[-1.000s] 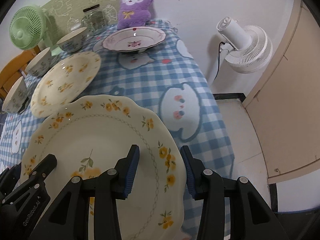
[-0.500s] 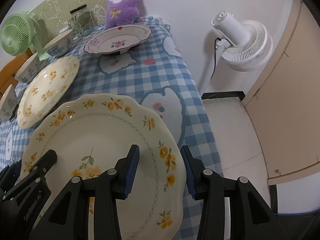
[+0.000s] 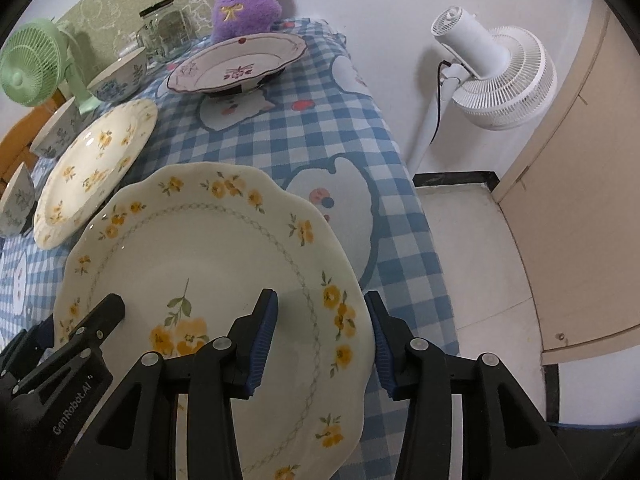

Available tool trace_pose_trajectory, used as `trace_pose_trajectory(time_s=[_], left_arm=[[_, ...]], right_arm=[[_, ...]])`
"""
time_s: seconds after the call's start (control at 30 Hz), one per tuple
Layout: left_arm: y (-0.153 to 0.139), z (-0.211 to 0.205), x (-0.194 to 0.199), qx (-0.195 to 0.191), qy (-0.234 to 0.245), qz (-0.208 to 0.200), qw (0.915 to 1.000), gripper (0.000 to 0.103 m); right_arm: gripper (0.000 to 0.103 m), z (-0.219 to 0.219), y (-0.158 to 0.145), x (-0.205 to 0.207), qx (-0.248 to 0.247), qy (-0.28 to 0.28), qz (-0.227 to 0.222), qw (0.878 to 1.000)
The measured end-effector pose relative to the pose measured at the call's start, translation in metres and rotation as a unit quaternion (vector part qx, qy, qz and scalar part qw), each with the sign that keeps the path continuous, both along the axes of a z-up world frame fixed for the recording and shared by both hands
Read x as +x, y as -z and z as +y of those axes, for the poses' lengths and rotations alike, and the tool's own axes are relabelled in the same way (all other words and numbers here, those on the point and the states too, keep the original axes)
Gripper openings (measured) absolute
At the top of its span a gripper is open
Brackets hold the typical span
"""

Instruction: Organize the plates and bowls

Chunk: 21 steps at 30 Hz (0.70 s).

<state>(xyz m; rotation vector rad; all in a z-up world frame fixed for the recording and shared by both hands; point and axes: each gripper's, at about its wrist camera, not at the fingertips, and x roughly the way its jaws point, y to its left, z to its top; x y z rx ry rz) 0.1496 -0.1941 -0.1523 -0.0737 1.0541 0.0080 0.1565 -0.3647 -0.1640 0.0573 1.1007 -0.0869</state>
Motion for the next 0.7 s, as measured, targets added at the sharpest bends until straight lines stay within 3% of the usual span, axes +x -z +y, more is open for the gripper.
trace_pose_trajectory(time_s=[0.13, 0.23, 0.43, 0.7], left_arm=[[0.000, -0.002, 0.000, 0.002, 0.011, 0.000, 0.9999, 0.066], [-0.002, -0.003, -0.001, 0.003, 0.013, 0.001, 0.9999, 0.069], [-0.007, 0.004, -0.004, 0.000, 0.002, -0.003, 1.0000, 0.084], [-0.028, 0.009, -0.013, 0.004, 0.002, -0.015, 0.9999, 0.088]], right_arm=[[0.075, 0.008, 0.000, -0.001, 0.000, -0.019, 0.006, 1.000], [0.079, 0.013, -0.005, -0.005, -0.016, -0.024, -0.003, 1.000], [0.082, 0.010, -0.014, -0.010, -0.015, -0.016, -0.013, 1.000], [0.082, 0.013, -0.036, -0.023, -0.008, -0.020, -0.038, 0.999]])
